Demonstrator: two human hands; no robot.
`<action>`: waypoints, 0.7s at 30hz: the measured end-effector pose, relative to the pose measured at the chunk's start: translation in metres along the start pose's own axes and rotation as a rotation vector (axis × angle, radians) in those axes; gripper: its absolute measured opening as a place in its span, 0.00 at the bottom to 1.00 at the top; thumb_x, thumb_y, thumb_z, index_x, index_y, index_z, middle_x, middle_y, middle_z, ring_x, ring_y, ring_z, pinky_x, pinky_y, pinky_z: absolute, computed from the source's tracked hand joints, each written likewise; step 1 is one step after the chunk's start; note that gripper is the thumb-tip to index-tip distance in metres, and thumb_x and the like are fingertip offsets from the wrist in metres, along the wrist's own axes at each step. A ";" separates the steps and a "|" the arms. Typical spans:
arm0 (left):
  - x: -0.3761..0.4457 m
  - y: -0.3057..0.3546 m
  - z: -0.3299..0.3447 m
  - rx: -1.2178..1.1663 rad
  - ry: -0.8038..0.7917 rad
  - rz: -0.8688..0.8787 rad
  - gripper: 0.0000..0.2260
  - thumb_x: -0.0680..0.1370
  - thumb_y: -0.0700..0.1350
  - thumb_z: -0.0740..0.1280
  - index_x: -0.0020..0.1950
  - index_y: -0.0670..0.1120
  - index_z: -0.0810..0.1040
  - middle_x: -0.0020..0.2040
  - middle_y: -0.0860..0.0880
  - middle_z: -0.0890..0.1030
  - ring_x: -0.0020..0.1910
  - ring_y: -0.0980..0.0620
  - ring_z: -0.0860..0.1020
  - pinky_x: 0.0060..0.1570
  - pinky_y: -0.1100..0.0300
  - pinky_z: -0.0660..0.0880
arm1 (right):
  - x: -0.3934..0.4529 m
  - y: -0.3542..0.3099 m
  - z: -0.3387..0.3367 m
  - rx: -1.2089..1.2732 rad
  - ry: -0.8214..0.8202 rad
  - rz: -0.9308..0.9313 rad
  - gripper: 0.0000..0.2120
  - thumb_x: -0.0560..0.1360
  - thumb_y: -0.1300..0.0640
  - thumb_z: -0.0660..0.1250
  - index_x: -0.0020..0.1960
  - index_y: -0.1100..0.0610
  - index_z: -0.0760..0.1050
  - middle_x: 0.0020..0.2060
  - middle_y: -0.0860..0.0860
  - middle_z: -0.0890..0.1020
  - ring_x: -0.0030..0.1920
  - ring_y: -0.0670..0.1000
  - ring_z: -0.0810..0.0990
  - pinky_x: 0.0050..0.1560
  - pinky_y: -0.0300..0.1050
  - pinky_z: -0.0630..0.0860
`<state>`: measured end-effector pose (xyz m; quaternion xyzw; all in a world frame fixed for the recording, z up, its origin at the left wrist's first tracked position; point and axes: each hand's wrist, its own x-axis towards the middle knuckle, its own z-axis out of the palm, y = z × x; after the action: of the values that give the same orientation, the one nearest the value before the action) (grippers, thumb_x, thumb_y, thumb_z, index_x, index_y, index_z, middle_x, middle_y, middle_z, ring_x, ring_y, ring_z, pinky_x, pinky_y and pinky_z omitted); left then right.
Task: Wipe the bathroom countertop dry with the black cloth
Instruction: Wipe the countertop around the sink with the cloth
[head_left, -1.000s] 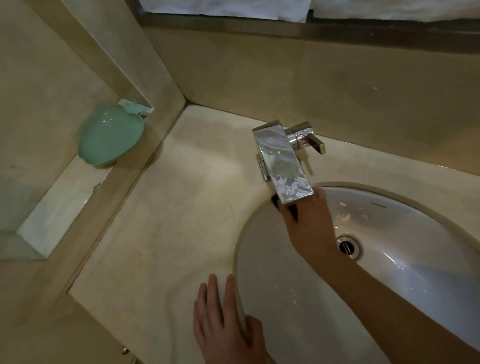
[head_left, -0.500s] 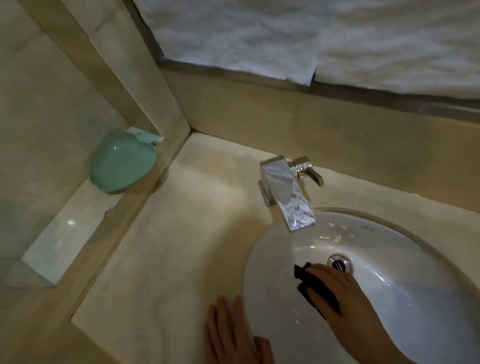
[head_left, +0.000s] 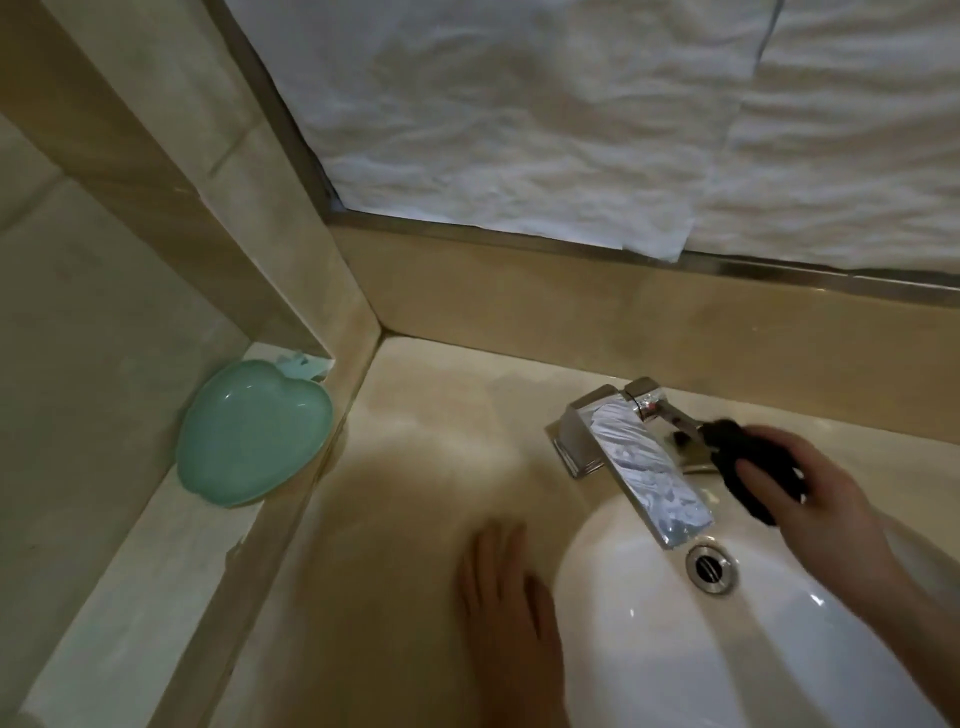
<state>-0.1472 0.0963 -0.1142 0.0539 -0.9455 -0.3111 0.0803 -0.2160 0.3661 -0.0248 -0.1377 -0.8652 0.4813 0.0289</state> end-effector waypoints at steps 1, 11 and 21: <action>0.025 0.005 0.002 0.040 0.071 -0.001 0.22 0.77 0.45 0.58 0.71 0.49 0.74 0.72 0.45 0.73 0.71 0.43 0.68 0.73 0.53 0.59 | 0.018 -0.004 -0.003 -0.025 -0.001 -0.008 0.16 0.77 0.63 0.69 0.60 0.47 0.76 0.50 0.37 0.83 0.44 0.29 0.77 0.43 0.20 0.69; 0.057 0.009 0.023 0.217 0.057 0.076 0.21 0.81 0.46 0.54 0.71 0.46 0.76 0.74 0.43 0.71 0.72 0.40 0.70 0.69 0.42 0.66 | 0.052 0.040 0.023 -0.522 -0.010 -0.398 0.22 0.76 0.49 0.64 0.68 0.55 0.75 0.66 0.52 0.74 0.61 0.55 0.73 0.62 0.38 0.65; 0.057 0.009 0.029 0.271 0.074 0.083 0.22 0.80 0.46 0.55 0.71 0.48 0.76 0.74 0.44 0.71 0.73 0.41 0.68 0.70 0.43 0.65 | 0.070 0.014 0.063 0.043 -0.154 -0.111 0.27 0.74 0.66 0.72 0.70 0.52 0.71 0.56 0.47 0.81 0.55 0.42 0.80 0.54 0.33 0.74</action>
<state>-0.2087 0.1117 -0.1247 0.0364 -0.9766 -0.1747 0.1201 -0.2921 0.3403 -0.0762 -0.0515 -0.8607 0.5064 -0.0081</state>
